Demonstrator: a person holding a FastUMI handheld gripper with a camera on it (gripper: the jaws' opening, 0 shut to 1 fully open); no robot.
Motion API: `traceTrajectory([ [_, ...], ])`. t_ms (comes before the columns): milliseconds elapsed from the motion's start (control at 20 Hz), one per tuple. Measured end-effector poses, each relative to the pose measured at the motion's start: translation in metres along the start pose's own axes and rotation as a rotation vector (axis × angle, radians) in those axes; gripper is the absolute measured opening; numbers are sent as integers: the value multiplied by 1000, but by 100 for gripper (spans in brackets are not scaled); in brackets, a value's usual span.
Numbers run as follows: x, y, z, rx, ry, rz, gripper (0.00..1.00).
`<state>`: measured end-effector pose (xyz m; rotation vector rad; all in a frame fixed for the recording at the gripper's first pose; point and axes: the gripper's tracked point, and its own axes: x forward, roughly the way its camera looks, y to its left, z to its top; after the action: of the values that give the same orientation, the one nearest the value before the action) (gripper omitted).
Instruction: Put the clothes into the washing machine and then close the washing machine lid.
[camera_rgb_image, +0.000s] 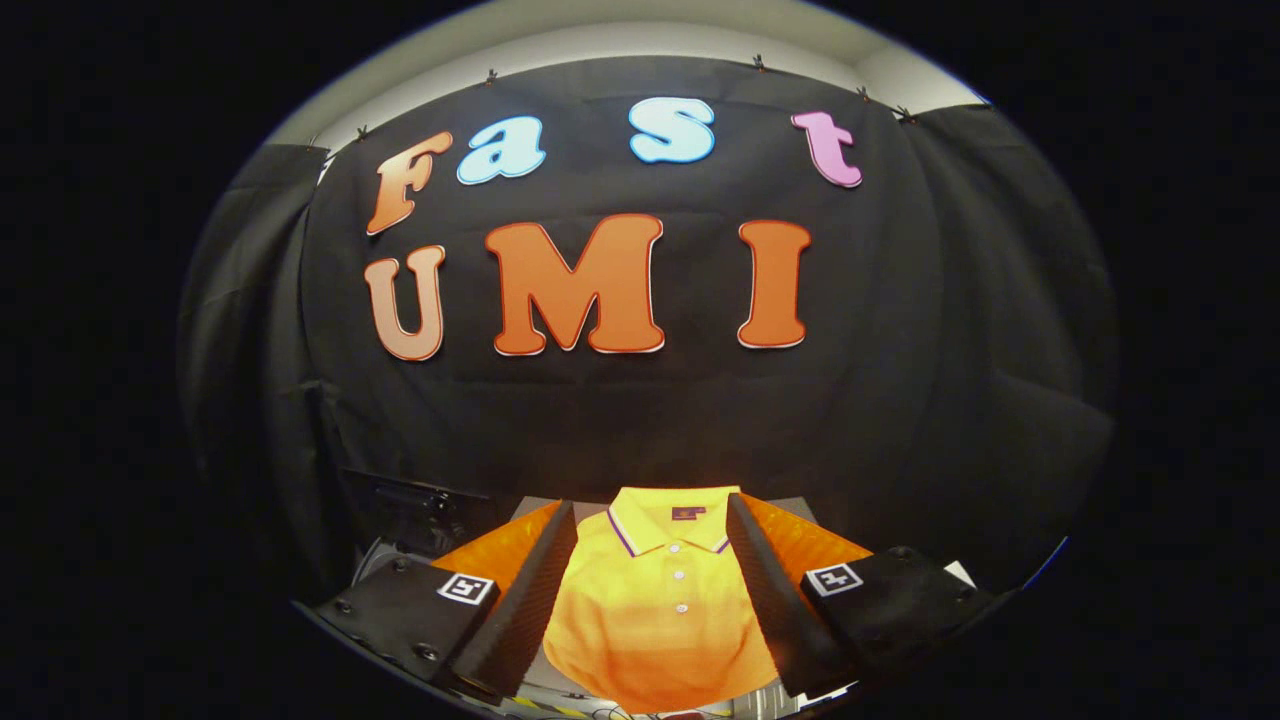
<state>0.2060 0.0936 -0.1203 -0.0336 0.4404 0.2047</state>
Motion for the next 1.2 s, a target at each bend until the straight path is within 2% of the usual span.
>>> traceTrajectory([
  [100,22,-2,-14,12,42,0,97],
  [450,83,-35,-63,-30,193,-82,98],
  [650,100,-41,-94,-47,290,-79,98],
  [1200,122,-53,-144,-11,356,-74,97],
])
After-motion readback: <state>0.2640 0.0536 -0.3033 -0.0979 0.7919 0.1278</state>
